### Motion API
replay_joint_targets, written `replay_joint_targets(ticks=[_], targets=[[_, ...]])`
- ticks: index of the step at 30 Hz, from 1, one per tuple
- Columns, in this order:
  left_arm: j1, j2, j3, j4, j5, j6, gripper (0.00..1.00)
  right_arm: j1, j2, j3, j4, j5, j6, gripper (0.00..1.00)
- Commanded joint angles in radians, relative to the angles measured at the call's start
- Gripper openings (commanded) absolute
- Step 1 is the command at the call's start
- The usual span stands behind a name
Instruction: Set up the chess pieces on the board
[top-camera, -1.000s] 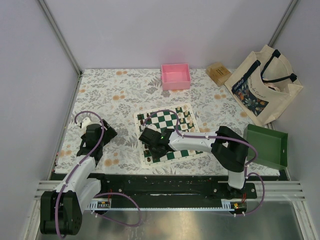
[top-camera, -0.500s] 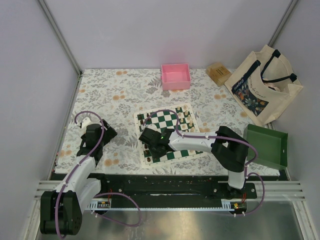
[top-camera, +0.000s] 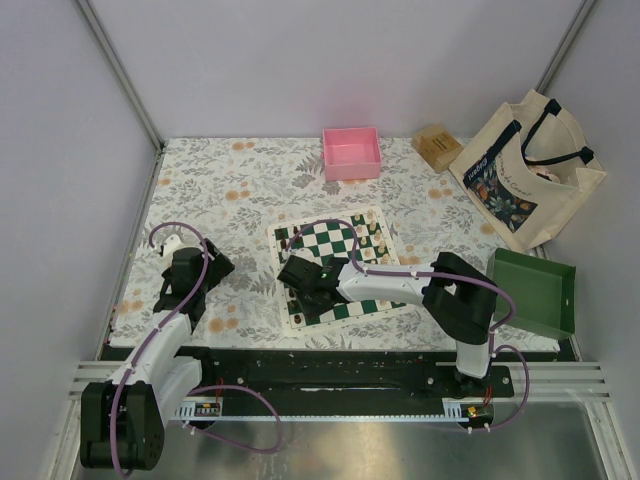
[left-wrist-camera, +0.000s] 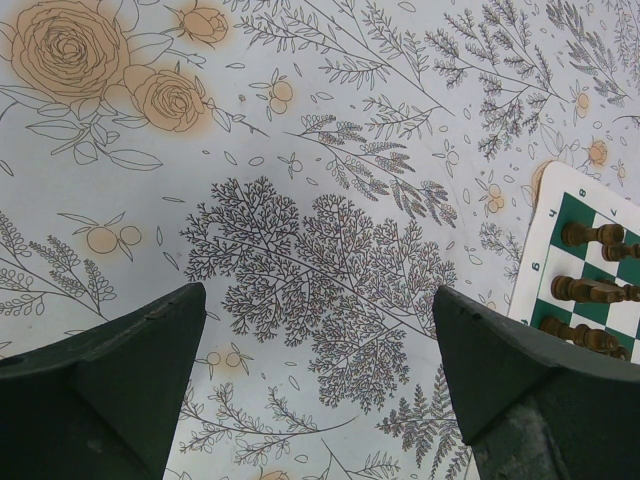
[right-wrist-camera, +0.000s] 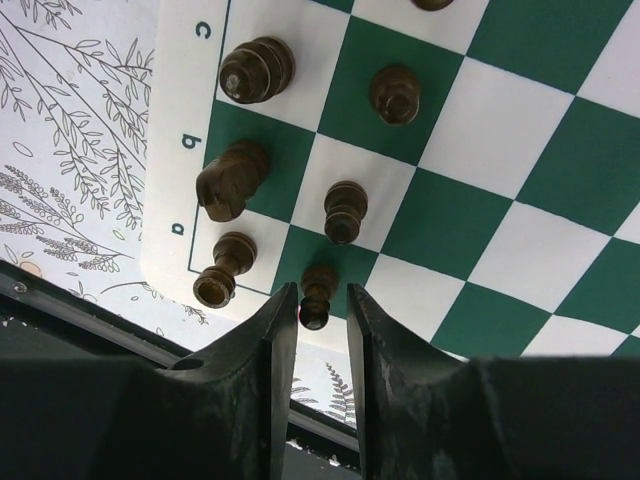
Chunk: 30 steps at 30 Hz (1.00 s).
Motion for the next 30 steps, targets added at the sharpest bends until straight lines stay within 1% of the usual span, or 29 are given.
replay_joint_targets(ticks=[1, 8, 11, 14, 16, 19, 20, 21, 23, 28, 30], targets=[[0.0, -0.011, 0.0, 0.048, 0.014, 0.009, 0.99, 0.012, -0.015, 0.02, 0.022, -0.003, 0.006, 0.36], [0.0, -0.016, -0.001, 0.046, 0.005, 0.007, 0.99, 0.012, -0.102, -0.008, 0.022, 0.004, -0.002, 0.39], [0.0, -0.022, 0.002, 0.029, -0.018, -0.004, 0.99, 0.012, -0.177, -0.032, 0.017, 0.025, -0.008, 0.42], [0.0, -0.028, 0.002, 0.023, -0.032, -0.007, 0.99, 0.01, -0.278, -0.069, 0.019, 0.092, -0.014, 0.44], [0.0, -0.034, 0.0, 0.023, -0.032, -0.007, 0.99, 0.006, -0.352, -0.095, 0.002, 0.202, -0.023, 0.62], [-0.001, -0.042, -0.001, 0.02, -0.03, -0.005, 0.99, -0.019, -0.481, -0.146, -0.027, 0.354, -0.02, 0.85], [-0.001, -0.04, 0.003, 0.016, -0.032, -0.005, 0.99, -0.034, -0.527, -0.169, -0.03, 0.394, -0.013, 0.91], [-0.001, -0.037, 0.009, 0.012, -0.032, -0.005, 0.99, -0.059, -0.565, -0.201, -0.03, 0.425, -0.003, 0.95], [-0.001, -0.026, 0.025, 0.005, -0.026, -0.001, 0.99, -0.146, -0.659, -0.275, -0.029, 0.455, 0.02, 0.99], [-0.006, -0.025, 0.055, -0.038, -0.03, -0.004, 0.99, -0.361, -0.844, -0.448, -0.017, 0.507, 0.061, 0.99], [-0.008, -0.035, 0.065, -0.047, -0.027, -0.014, 0.99, -0.437, -0.901, -0.506, -0.007, 0.505, 0.073, 0.99]])
